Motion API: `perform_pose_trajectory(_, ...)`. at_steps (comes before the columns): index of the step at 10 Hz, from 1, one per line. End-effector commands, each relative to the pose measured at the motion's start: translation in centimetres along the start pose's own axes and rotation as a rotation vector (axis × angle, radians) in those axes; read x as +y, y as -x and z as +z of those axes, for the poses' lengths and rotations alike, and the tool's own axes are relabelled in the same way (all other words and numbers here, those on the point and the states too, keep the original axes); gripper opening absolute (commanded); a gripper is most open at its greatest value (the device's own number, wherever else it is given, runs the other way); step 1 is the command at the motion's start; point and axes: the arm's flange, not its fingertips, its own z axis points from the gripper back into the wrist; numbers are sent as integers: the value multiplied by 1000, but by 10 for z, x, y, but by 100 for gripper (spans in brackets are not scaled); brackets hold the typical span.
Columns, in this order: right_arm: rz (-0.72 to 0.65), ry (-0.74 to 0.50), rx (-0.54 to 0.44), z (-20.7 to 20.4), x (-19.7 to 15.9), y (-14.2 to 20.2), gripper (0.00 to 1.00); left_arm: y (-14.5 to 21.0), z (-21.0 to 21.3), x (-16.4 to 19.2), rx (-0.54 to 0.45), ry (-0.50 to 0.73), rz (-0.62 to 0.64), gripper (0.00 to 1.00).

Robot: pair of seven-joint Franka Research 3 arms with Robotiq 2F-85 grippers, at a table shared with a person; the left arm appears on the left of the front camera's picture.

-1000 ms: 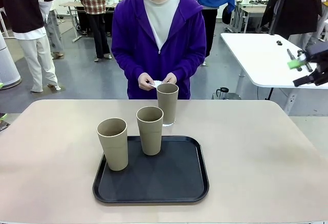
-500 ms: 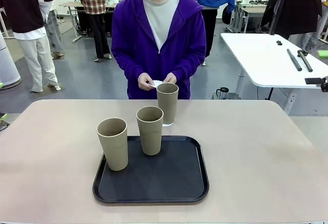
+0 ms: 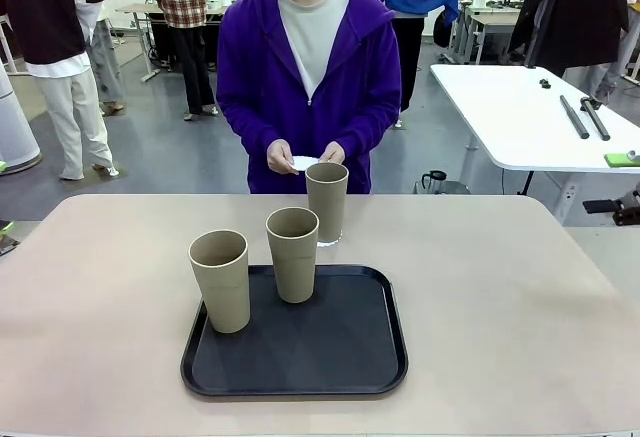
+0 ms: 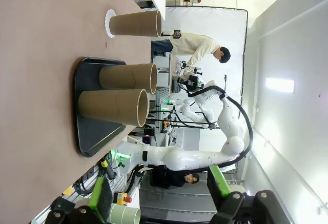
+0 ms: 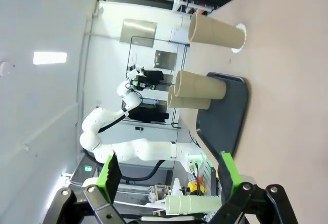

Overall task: Place coasters on the table and set cups on them.
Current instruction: Take one Reusable plastic cup from the Flat Tray and place it on a coaster set by the human.

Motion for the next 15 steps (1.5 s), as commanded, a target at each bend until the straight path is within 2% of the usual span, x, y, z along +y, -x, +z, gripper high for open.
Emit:
perform_pose_trajectory(1, 9, -8, 4, 9, -8, 6, 100, 1, 0, -3, -6, 17, -7, 100)
perform_pose_trajectory(4, 25, 11, -70, 6, -10, 15, 100, 1, 0, -3, -6, 17, -7, 100)
perform_pose_trajectory(5, 21, 16, -62, 4, -3, 18, 100, 1, 0, -3, -6, 17, -7, 100)
perform_pose_trajectory(6, -5, 6, -36, 14, -13, 11, 100, 1, 0, -3, -6, 17, -7, 100)
perform_pose_trajectory(15, -5, 6, -36, 14, -13, 11, 100, 1, 0, -3, -6, 17, -7, 100)
